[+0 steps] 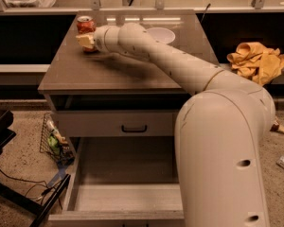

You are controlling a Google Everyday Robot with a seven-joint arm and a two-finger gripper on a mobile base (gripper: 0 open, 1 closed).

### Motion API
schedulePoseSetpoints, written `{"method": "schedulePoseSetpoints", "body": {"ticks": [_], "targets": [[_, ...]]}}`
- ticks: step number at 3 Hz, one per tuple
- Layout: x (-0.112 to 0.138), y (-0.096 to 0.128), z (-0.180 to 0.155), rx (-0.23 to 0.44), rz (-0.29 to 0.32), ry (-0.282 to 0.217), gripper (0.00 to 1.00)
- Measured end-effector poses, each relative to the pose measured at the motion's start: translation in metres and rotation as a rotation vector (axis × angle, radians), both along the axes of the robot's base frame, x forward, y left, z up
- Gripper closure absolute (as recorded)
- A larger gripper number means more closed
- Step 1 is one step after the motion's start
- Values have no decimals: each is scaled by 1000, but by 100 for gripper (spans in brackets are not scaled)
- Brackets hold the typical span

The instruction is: Place coke can into middle drawer

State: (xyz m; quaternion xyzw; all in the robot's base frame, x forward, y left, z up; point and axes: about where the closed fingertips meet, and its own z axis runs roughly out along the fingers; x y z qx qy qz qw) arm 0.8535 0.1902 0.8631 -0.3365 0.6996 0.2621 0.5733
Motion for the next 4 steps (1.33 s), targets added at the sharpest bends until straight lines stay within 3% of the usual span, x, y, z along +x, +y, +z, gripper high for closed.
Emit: {"method": "schedulePoseSetpoints", "body": {"ticks": [1, 2, 3, 4], "targets": [[0, 2, -1, 0, 2, 1, 100], [4, 1, 26, -2, 12, -31, 100], [2, -18, 72, 8, 7, -78, 100], [-25, -58, 126, 43, -23, -146, 100]]}}
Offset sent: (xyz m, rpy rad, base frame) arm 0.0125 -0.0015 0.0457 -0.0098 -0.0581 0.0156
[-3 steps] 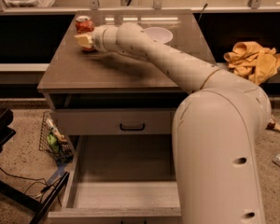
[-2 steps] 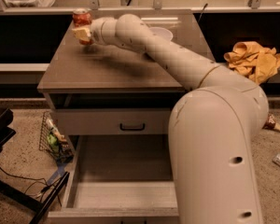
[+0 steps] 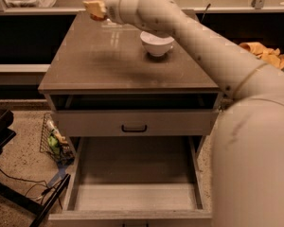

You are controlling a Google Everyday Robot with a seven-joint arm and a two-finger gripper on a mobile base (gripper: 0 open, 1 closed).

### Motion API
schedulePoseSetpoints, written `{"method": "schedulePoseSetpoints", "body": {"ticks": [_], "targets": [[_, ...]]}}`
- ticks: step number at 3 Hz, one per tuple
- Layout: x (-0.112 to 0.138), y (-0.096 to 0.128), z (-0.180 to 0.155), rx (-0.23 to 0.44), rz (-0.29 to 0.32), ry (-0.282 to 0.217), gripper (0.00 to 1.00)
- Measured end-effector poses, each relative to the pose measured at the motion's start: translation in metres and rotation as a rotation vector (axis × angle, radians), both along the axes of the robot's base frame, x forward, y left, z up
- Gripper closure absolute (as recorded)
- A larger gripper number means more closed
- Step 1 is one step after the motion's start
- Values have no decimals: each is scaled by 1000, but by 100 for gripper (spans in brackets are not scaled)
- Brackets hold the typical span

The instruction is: Place coke can into middle drawer

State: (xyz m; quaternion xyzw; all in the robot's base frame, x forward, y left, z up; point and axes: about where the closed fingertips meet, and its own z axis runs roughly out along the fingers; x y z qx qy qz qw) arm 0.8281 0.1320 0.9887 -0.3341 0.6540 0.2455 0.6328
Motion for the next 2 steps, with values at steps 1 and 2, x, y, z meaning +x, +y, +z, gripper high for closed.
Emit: {"method": "schedulePoseSetpoints", "body": {"ticks": [1, 2], "targets": [[-61, -30, 20, 18, -6, -23, 100], [-138, -30, -1, 3, 67, 29, 100]]}}
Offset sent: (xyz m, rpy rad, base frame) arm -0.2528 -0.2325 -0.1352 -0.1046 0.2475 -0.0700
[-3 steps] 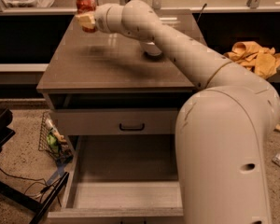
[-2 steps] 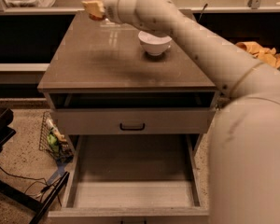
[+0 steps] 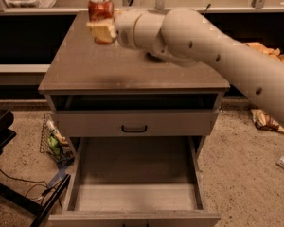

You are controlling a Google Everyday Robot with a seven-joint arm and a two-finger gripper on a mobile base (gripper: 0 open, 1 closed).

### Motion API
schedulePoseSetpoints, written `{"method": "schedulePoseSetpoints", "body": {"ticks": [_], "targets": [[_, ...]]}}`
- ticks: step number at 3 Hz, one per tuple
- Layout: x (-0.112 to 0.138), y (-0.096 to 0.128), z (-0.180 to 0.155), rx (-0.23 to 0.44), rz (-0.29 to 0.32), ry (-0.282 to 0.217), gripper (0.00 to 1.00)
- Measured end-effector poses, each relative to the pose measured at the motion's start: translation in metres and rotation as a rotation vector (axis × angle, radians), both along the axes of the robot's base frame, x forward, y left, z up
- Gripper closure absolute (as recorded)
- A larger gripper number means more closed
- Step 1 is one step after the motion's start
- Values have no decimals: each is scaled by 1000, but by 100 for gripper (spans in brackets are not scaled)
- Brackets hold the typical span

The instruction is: Place coke can into middle drawer

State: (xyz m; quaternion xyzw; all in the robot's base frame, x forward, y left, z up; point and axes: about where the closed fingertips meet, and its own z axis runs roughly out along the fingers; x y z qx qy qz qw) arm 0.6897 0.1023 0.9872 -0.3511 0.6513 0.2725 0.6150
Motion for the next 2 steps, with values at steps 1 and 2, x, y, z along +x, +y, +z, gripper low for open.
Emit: {"method": "schedulePoseSetpoints", "body": {"ticks": [1, 2], "targets": [[-72, -11, -74, -47, 94, 122, 100], [-122, -64, -145, -101, 98, 204, 100]]}}
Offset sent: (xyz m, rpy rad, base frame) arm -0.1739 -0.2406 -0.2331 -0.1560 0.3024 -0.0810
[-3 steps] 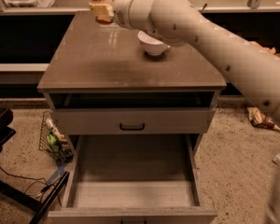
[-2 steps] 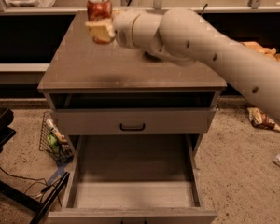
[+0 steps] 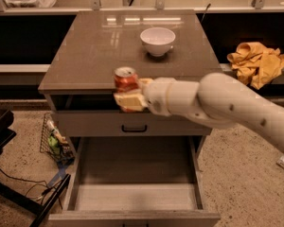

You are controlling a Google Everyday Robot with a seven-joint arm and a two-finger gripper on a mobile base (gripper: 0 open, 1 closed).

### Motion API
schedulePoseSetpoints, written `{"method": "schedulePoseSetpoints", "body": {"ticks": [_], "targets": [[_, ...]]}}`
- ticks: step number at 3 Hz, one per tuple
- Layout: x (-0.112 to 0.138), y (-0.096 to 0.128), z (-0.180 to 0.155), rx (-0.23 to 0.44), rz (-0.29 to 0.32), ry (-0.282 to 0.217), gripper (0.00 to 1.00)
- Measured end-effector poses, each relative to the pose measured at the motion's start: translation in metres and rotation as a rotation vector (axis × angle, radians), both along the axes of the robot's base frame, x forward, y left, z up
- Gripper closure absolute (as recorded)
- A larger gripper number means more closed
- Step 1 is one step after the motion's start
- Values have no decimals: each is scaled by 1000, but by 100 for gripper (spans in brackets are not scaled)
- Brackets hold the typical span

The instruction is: Place coke can into middle drawer

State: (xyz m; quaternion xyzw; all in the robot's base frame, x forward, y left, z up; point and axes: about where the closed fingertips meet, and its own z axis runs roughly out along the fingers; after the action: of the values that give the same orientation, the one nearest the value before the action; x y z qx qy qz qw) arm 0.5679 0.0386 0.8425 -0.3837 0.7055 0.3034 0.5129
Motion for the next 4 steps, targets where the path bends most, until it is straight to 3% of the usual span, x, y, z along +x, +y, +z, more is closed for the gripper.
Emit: {"method": "schedulePoseSetpoints", "body": {"ticks": [1, 2, 3, 4], "targets": [[-9, -61, -12, -15, -92, 10, 100], [-9, -60, -11, -14, -89, 9, 100], [4, -43, -25, 52, -69, 21, 100], [7, -16, -51, 161, -9, -8, 100]]}}
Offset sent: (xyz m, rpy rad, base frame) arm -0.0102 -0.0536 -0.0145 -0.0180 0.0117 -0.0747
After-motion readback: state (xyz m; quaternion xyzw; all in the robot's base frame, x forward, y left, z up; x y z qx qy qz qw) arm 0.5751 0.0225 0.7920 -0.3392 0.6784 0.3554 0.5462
